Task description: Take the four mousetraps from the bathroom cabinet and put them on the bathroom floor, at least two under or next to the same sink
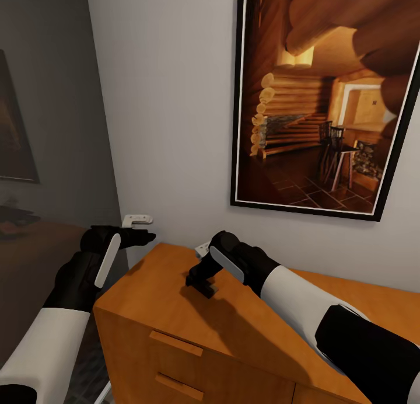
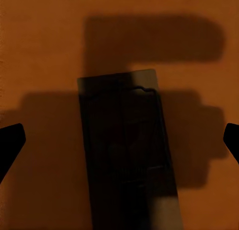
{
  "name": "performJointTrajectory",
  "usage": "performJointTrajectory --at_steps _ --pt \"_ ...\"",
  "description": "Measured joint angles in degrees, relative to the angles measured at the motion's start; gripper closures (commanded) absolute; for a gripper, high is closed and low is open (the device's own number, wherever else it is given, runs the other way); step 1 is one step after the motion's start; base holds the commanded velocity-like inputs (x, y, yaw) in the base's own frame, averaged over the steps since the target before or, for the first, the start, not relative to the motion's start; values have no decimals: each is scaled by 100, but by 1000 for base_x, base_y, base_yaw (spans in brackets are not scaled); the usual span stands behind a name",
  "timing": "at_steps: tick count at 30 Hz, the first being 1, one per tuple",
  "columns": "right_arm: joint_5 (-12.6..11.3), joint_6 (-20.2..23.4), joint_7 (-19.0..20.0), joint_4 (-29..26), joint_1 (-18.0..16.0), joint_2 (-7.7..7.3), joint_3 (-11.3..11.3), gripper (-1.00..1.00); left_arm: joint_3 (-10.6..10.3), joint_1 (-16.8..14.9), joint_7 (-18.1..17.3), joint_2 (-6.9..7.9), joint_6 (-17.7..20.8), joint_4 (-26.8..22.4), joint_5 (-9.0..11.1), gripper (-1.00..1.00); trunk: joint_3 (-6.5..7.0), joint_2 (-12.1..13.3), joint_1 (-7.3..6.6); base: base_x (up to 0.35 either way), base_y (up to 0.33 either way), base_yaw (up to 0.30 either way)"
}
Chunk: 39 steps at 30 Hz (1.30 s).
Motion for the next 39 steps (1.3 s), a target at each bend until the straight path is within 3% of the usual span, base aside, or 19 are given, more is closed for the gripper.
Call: performJointTrajectory --at_steps 39 --pt "4 0 -8 217 0 -26 5 -100 0 0 0 0 0 0 0 -100 0 0 0 0 0 0"
